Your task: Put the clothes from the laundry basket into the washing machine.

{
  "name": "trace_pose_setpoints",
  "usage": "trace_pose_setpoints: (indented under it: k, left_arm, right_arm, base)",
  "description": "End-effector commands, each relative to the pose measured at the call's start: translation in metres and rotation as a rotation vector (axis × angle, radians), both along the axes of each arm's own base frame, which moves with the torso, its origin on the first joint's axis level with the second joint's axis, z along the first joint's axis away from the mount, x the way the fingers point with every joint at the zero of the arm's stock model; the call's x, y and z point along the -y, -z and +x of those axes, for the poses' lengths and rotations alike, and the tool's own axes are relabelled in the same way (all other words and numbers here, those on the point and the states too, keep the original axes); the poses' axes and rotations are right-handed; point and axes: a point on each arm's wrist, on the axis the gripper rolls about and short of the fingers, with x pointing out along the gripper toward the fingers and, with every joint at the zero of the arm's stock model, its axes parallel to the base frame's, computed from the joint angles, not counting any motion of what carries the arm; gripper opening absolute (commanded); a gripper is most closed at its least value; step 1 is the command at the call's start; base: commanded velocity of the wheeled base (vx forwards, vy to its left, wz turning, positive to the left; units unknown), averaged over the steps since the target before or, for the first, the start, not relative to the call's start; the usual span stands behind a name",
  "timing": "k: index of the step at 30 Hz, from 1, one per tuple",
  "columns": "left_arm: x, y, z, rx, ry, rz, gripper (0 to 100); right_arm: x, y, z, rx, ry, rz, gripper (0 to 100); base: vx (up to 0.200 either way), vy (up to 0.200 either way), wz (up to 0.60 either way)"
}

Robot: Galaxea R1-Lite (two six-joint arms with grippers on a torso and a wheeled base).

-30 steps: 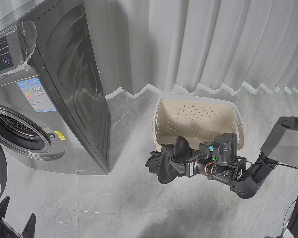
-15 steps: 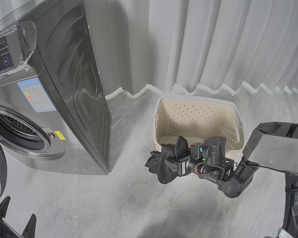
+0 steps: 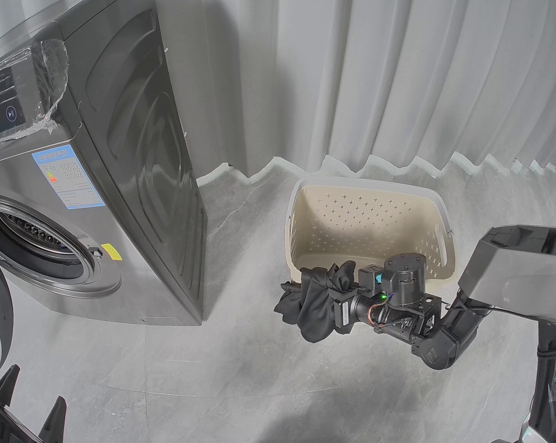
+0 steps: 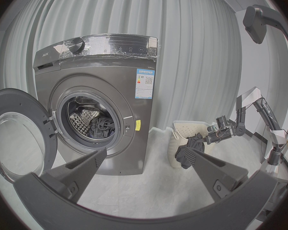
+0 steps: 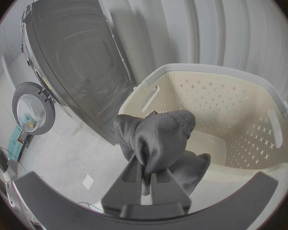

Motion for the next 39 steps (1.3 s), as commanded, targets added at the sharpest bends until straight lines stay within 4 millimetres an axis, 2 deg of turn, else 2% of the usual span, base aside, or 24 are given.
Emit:
trace_pose_setpoints:
  k: [1,2,5,7,8,11,13,14,16,23,25,29,39]
  left_arm:
    - [0.000,0.005,0.000,0.001,0.000,-0.019,100]
    - [0.000,0.005,0.000,0.001,0.000,-0.019,100]
    - [0.000,0.005,0.000,0.000,-0.002,-0.017,100]
    - [0.000,0.005,0.000,-0.001,-0.002,-0.017,100]
    - [0.000,0.005,0.000,-0.001,-0.002,-0.017,100]
    - [0.000,0.005,0.000,0.000,-0.003,-0.017,100]
    - [0.000,0.005,0.000,0.000,-0.009,-0.019,100]
    - [0.000,0.005,0.000,0.000,-0.009,-0.019,100]
    - [0.000,0.005,0.000,0.000,-0.017,-0.021,100]
    - [0.000,0.005,0.000,0.000,-0.016,-0.019,100]
    - [0.000,0.005,0.000,0.000,-0.015,-0.021,100]
    - [0.000,0.005,0.000,0.000,-0.015,-0.021,100]
    - [0.000,0.005,0.000,-0.001,-0.016,-0.016,100]
  right_arm:
    - [0.012,-0.041,-0.023,0.059,-0.008,0.033,0]
    - [0.012,-0.042,-0.024,0.061,-0.009,0.034,0]
    - [0.027,-0.080,-0.048,0.129,-0.007,0.078,0]
    - [0.031,-0.093,-0.058,0.153,-0.011,0.097,0]
    - [0.038,-0.109,-0.073,0.187,-0.020,0.124,0]
    - [0.046,-0.135,-0.107,0.249,-0.058,0.176,0]
    - [0.057,-0.144,-0.127,0.282,-0.068,0.187,0]
    - [0.057,-0.144,-0.127,0.282,-0.068,0.187,0]
    - [0.074,-0.163,-0.151,0.356,-0.080,0.236,0]
    - [0.092,-0.205,-0.168,0.512,-0.085,0.286,0]
    - [0.094,-0.210,-0.172,0.522,-0.103,0.297,0]
    - [0.094,-0.205,-0.173,0.506,-0.109,0.288,0]
    - [0.091,-0.202,-0.171,0.498,-0.119,0.286,0]
  base:
    - [0.000,0.000,0.00]
    - [0.000,0.000,0.00]
    - [0.000,0.000,0.00]
    - [0.000,0.000,0.00]
    - [0.000,0.000,0.00]
    - [0.000,0.000,0.00]
    - [0.000,0.000,0.00]
    - [0.000,0.000,0.00]
    - [0.000,0.000,0.00]
    - [0.000,0.000,0.00]
    - [0.000,0.000,0.00]
    - [0.000,0.000,0.00]
    - [-0.200,0.000,0.00]
